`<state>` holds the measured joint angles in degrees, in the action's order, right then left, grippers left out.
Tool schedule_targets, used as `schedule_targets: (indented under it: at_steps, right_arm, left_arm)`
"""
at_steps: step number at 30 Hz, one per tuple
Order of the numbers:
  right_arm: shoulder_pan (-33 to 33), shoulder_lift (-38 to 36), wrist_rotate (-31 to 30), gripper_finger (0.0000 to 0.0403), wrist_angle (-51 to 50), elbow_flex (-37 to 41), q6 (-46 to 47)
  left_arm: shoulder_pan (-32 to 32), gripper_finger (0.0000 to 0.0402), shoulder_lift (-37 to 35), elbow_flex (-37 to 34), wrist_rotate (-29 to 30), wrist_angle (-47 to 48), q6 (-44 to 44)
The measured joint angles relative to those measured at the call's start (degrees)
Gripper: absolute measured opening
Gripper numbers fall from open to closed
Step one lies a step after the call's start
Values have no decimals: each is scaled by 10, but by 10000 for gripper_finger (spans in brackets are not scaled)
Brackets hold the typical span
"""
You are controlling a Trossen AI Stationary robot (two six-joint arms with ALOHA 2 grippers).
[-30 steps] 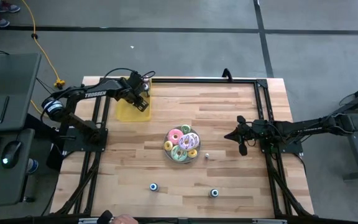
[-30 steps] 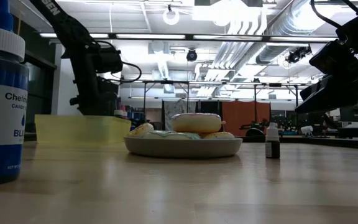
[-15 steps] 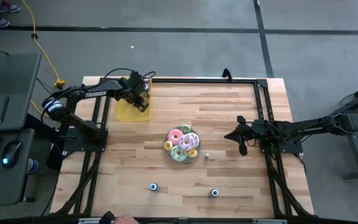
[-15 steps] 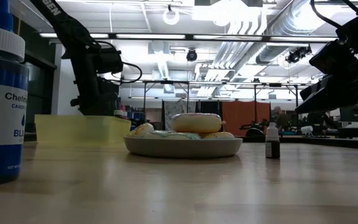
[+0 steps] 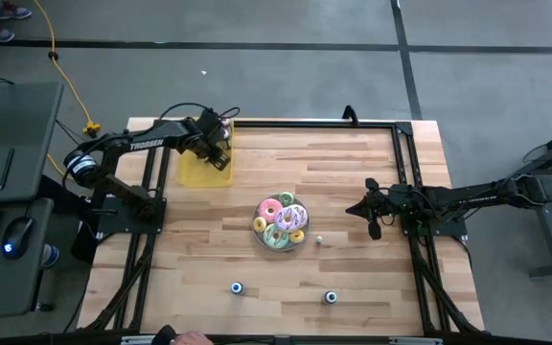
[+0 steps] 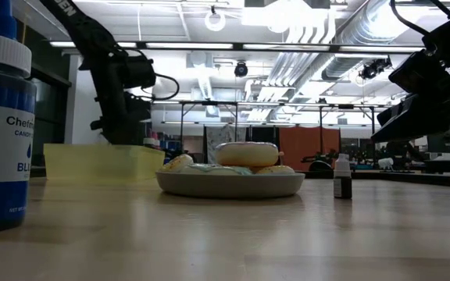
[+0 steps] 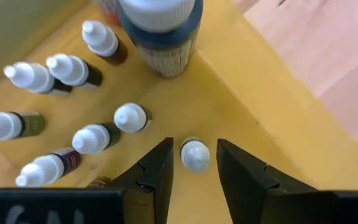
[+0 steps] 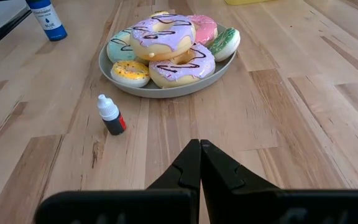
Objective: Pick & Place food coloring
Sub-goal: Put the small red food coloring bottle into the yellow bin
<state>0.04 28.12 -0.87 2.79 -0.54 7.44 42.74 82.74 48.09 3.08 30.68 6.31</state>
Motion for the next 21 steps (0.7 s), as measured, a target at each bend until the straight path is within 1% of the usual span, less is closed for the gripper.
schedule_targets:
  at_steps: [4, 12, 14, 18, 21]
  right_arm:
    - [0, 0, 0, 0, 0, 0, 0]
    - [0, 0, 0, 0, 0, 0, 0]
    - [0, 0, 0, 0, 0, 0, 0]
    - [0, 0, 0, 0, 0, 0, 0]
    - [0, 0, 0, 0, 0, 0, 0]
  left_arm:
    - [-4, 118, 0, 21, 0, 21, -3]
    - [-27, 118, -9, 87, 1, 59, -15]
    - [-32, 118, -19, 102, -7, 79, -20]
    - [-52, 119, -37, 139, -21, 85, -31]
    - [-65, 129, -49, 167, -33, 103, -39]
